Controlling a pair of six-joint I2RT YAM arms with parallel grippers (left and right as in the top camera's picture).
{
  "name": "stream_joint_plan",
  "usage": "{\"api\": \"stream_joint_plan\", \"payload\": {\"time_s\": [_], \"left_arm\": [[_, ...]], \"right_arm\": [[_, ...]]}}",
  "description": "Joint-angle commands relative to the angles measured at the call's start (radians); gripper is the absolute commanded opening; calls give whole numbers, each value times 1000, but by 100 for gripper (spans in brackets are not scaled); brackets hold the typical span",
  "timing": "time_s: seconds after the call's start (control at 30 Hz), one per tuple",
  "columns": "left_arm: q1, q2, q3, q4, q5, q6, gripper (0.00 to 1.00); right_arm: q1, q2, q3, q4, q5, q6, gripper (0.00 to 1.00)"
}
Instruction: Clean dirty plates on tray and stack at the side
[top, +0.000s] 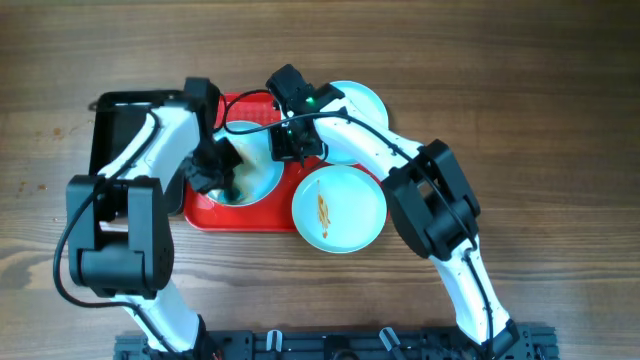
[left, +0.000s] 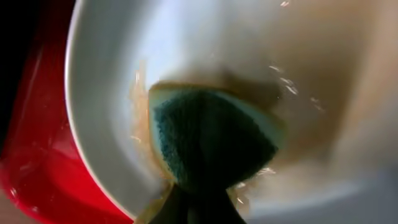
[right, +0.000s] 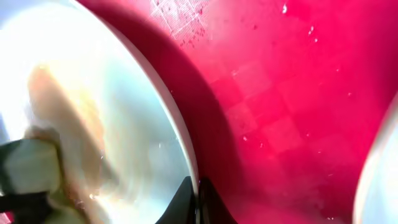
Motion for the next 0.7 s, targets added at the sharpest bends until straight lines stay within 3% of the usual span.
{"api": "stream_joint_plan", "payload": {"time_s": [0.0, 0.27, 0.37, 0.5, 0.53, 0.63, 0.67], "left_arm": [[-2, 11, -112, 124, -82, -124, 4], [-2, 8, -183, 493, -147, -153, 4], [-2, -32, -154, 483, -119, -148, 4], [5, -259, -117, 451, -131, -93, 4], [19, -329, -117, 427, -135, -93, 4], [80, -459, -117, 342, -134, -93, 4], [97, -469, -117, 316, -134, -93, 4]], "right_arm": [[-9, 17, 1, 2, 28, 9, 4], [8, 17, -1, 3, 21, 10, 4], [15, 17, -1, 14, 21, 10, 4], [15, 17, -1, 14, 21, 8, 4], [15, 17, -1, 17, 21, 9, 6], [8, 17, -1, 49, 21, 9, 30], [5, 17, -1, 60, 21, 8, 34]]}}
